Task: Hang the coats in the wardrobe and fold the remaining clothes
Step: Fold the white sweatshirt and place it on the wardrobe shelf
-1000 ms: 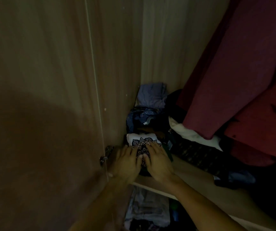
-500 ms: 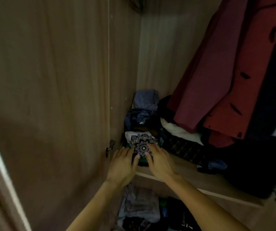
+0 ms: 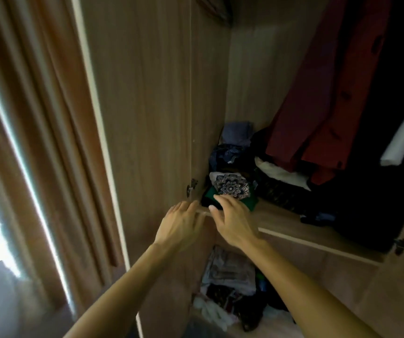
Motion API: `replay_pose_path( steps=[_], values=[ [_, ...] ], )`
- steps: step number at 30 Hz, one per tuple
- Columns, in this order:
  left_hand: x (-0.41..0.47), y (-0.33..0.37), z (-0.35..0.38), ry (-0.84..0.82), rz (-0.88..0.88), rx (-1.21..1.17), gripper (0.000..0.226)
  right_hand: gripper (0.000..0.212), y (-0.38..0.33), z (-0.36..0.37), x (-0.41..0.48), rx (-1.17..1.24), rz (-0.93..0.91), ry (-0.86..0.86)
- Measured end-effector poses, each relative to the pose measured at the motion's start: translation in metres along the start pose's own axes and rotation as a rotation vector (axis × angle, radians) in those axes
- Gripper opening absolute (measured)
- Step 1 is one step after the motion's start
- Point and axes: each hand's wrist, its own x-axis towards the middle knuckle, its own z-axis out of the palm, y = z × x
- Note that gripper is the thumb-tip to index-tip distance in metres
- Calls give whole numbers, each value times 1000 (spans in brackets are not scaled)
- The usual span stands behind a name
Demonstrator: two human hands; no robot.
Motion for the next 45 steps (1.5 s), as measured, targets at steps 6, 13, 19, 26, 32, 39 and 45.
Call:
replay_pose_path(
  steps=[6,13,19,26,32,39,45],
  values=[
    [-41,-30,-68,48,-124,90,43,50,-79,-6,-7,43,-82,1],
    [-39,-100,-132,220,-206,180,45,52,-160,8,19,8,-151,3],
    [-12,-142,-153,117,-358,-121,65,51,-206,23,48,-28,-110,22],
    [17,-152,-124,105,-244,-599,41,49,-211,29,48,-106,3,44],
    [10,-133,-113,187,-232,-666,52,52,-182,26,35,-141,115,37],
    [3,-98,-101,162,-118,-671,56,60,-157,17,13,-177,186,72],
    [5,-51,-81,82,105,-590,58,43,-137,-6,-11,-198,253,74]
  ],
)
